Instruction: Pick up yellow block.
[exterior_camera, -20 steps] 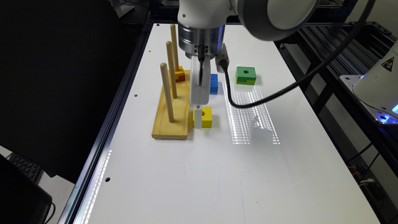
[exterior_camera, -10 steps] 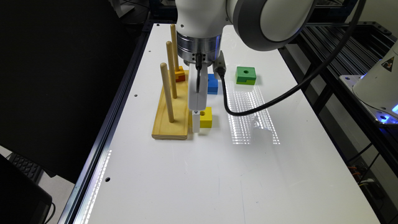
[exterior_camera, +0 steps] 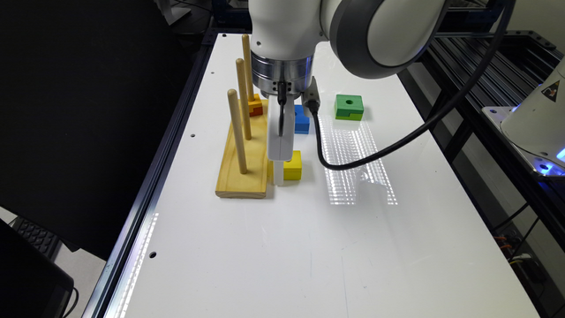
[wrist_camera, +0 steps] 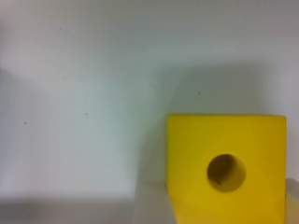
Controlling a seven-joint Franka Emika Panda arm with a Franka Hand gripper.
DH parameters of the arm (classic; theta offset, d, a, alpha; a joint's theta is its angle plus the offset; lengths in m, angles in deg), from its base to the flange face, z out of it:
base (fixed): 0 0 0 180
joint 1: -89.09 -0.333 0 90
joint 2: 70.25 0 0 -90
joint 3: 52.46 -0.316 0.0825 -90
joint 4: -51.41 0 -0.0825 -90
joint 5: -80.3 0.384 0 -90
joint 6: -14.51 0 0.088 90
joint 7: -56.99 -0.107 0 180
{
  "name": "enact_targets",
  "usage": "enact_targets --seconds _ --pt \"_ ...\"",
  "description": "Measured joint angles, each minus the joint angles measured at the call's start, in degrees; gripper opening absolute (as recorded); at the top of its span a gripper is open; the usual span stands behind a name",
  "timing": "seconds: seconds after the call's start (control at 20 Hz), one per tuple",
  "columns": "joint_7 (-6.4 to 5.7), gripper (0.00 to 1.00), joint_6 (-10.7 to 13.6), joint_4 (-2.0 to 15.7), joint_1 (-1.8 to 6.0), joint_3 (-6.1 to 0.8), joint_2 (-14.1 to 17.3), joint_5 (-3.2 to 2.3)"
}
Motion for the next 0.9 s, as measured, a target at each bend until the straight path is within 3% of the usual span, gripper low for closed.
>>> enact_targets --seconds 0.7,0.9 --pt "0.00 0.00 0.2 -0.11 0.04 0.07 -0.4 0.00" --pt "0.00 0.00 2.8 -0.13 0.04 0.05 -3.2 0.00"
